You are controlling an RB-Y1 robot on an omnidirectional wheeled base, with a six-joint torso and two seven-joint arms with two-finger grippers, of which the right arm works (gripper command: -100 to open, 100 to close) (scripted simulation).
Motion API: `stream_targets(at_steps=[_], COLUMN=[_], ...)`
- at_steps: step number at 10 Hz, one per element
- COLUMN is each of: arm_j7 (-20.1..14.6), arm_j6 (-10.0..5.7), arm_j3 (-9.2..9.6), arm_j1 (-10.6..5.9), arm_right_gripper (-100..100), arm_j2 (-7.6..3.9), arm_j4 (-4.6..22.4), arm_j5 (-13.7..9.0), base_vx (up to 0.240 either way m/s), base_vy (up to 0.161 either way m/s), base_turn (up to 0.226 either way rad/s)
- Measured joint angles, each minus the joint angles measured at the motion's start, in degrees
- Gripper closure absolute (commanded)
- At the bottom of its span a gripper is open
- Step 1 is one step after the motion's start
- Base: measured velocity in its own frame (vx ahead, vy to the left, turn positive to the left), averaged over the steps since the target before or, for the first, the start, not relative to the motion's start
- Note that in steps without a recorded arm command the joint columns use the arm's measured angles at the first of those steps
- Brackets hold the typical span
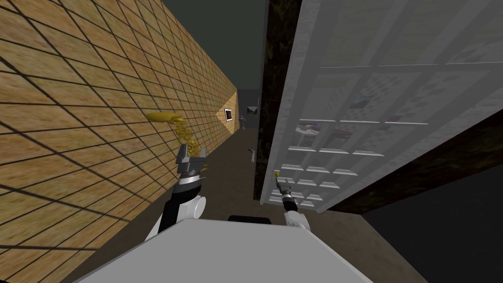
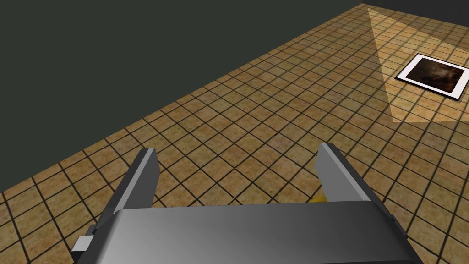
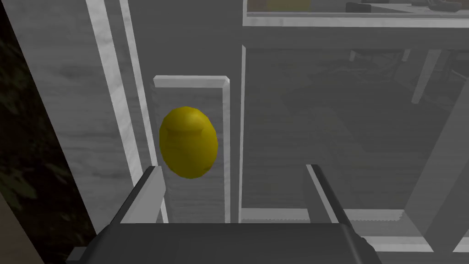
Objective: Push the door open
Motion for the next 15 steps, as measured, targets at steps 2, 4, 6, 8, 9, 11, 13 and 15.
stream_targets(at_steps=[2,4,6,8,9,11,13,15], arm_j7=[-1.1,-1.4,-1.8,-1.3,-1.2,-1.0,0.0,0.3], arm_j6=[-0.51,-0.19,-0.17,0.28,0.20,-0.29,0.26,0.07], arm_j3=[0.40,0.43,0.66,0.31,0.32,0.24,-0.23,-0.18], arm_j1=[0.03,-0.60,-0.59,-0.73,-0.45,0.02,-0.40,0.52], arm_right_gripper=[-100,-100,-100,-100,-100,-100,-100,-100], arm_j2=[-0.52,-0.22,0.94,0.09,-0.36,-0.56,-0.90,0.62], arm_j4=[-0.9,0.0,-0.4,0.6,0.0,-1.1,0.0,-1.0], arm_j5=[0.7,1.1,1.5,1.1,0.9,0.4,-0.5,-0.9], base_vx=[-0.191,-0.192,-0.081,0.125,0.191,0.189,0.201,0.152], base_vy=[0.053,0.027,0.021,-0.046,-0.044,-0.037,-0.041,-0.007], base_turn=[-0.039,-0.032,-0.009,0.043,0.031,0.046,0.059,0.015])
